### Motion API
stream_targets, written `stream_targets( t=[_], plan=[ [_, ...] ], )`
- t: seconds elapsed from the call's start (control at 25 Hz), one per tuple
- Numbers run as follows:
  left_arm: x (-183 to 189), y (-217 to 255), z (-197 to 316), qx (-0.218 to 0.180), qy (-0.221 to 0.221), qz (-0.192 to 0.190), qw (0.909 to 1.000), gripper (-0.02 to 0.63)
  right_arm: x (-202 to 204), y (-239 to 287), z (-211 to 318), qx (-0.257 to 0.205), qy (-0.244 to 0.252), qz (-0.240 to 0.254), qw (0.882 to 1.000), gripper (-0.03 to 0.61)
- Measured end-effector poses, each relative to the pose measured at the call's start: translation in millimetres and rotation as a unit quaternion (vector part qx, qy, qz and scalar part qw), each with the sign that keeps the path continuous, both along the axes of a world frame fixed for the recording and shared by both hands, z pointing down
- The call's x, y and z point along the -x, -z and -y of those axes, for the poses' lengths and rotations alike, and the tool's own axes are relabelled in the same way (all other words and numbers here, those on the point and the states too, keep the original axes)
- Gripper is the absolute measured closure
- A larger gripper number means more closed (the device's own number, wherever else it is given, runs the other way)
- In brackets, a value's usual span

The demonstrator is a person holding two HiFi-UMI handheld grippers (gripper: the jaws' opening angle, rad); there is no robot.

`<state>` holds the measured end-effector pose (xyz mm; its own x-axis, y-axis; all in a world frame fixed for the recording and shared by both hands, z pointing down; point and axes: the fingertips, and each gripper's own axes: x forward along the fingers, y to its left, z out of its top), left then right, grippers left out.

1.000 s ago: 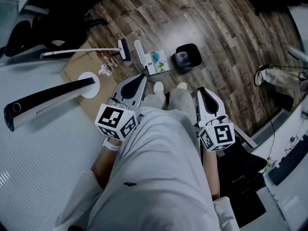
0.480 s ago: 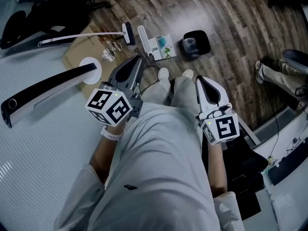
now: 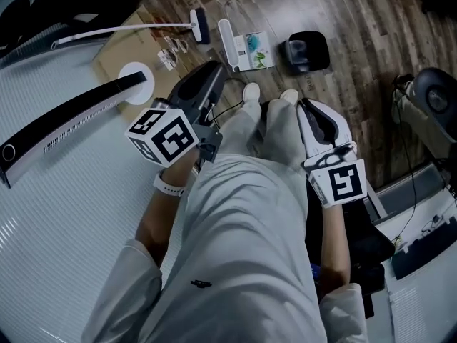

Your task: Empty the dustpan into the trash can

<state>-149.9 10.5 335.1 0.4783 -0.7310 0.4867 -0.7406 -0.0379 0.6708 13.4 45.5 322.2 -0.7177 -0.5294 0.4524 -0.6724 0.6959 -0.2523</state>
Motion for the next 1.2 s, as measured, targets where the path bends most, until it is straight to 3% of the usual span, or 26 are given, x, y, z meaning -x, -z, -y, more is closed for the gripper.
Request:
stream_targets(
  t=[0.32, 0.48, 0.72, 0.88, 1.2],
  plan=[
    [11, -49, 9, 0.04, 0.014, -0.018, 0.999, 0.523, 58, -45, -4, -0.022, 0.131, -0.02, 0.991, 0.474],
    [18, -69, 16, 0.05, 0.02, -0.028, 0.9981, 0.486, 78, -59, 1, -0.022, 0.167, -0.015, 0.986, 0.462],
    [23, -104, 24, 0.073, 0.025, -0.071, 0.9945, 0.437, 89, -76, 12, -0.031, 0.193, -0.008, 0.981, 0.459],
    [19, -123, 28, 0.075, 0.015, -0.091, 0.9929, 0.419, 85, -93, 13, -0.009, 0.192, 0.006, 0.981, 0.459],
    [9, -148, 38, 0.072, -0.035, -0.093, 0.9924, 0.397, 92, -121, 16, 0.013, 0.186, 0.015, 0.982, 0.459]
  ],
)
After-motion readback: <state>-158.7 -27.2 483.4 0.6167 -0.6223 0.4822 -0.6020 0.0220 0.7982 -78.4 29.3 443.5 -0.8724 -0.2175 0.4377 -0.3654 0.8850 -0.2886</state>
